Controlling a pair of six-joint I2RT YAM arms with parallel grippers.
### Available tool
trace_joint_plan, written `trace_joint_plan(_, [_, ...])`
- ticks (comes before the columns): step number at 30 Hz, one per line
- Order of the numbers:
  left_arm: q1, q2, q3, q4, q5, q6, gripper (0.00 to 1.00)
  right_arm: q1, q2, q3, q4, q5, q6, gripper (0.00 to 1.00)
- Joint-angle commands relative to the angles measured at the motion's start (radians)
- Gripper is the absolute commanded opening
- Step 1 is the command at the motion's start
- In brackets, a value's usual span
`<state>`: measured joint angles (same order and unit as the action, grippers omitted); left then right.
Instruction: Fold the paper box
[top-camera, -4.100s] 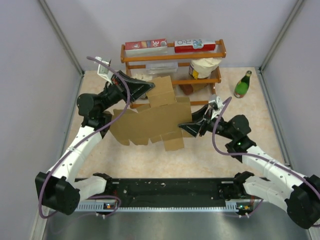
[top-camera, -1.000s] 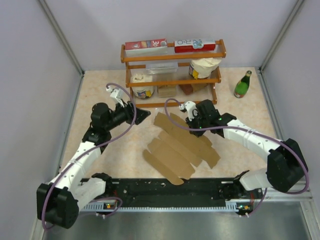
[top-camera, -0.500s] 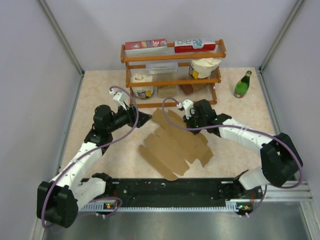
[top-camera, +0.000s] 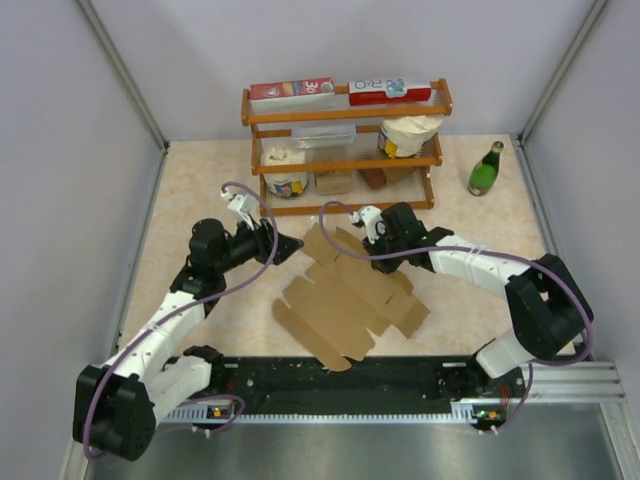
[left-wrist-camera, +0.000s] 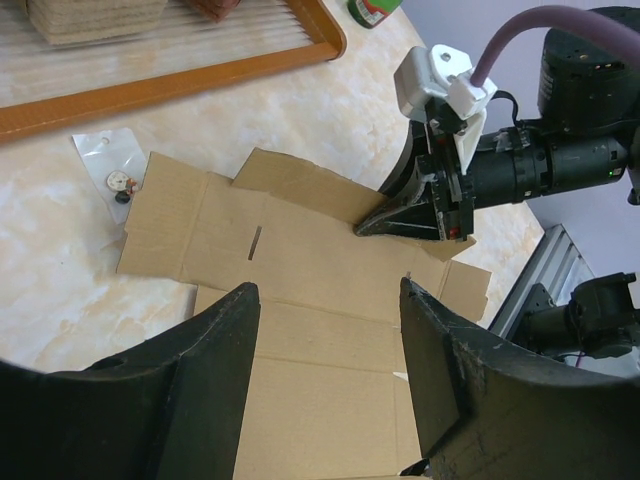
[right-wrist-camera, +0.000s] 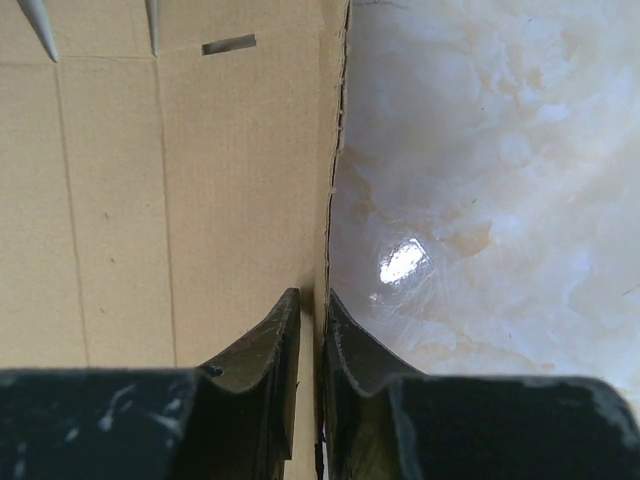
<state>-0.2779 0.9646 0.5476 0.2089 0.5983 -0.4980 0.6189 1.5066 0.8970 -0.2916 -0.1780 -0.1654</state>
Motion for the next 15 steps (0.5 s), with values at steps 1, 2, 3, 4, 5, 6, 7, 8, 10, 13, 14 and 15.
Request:
trace_joint_plan(1, [-0.003,-0.026,-0.014,0.047,0.011,0.007,0.63,0.012,0.029,0.033,0.025,-0.017,-0.01,0.13])
trace_joint_plan(2, [-0.003,-0.027,-0.017,0.046,0.009,0.009,0.63,0.012,0.032,0.03,0.032,-0.015,-0.006,0.13])
trace_joint_plan(3, [-0.003,-0.029,-0.02,0.047,0.006,0.01,0.63,0.01,0.033,0.026,0.038,-0.012,-0.002,0.14])
trace_joint_plan(4, [-0.003,-0.03,-0.021,0.046,0.005,0.01,0.63,0.012,0.032,0.019,0.051,-0.011,0.001,0.13])
trace_joint_plan(5, [-0.003,-0.032,-0.023,0.044,0.001,0.013,0.63,0.012,0.03,0.016,0.06,-0.009,0.004,0.14])
trace_joint_plan(6, [-0.003,-0.033,-0.025,0.041,-0.002,0.016,0.63,0.012,0.027,0.01,0.069,-0.005,0.007,0.13])
trace_joint_plan(7, [-0.003,-0.035,-0.025,0.034,-0.006,0.021,0.63,0.012,0.024,0.007,0.081,-0.003,0.012,0.13])
trace_joint_plan(8, [-0.003,-0.033,-0.026,0.032,-0.009,0.026,0.63,0.012,0.021,0.003,0.088,-0.003,0.015,0.13])
trace_joint_plan(10, [-0.003,-0.033,-0.026,0.027,-0.014,0.029,0.63,0.012,0.015,-0.003,0.1,-0.011,0.018,0.13])
trace_joint_plan(13, [-0.003,-0.035,-0.026,0.026,-0.015,0.03,0.63,0.012,-0.002,-0.013,0.117,-0.014,0.018,0.13])
trace_joint_plan(14, [-0.003,-0.035,-0.026,0.024,-0.017,0.03,0.63,0.012,-0.005,-0.013,0.118,-0.012,0.018,0.13])
trace_joint_plan(15, [-0.003,-0.036,-0.026,0.023,-0.015,0.03,0.63,0.012,-0.008,-0.012,0.121,-0.014,0.018,0.13])
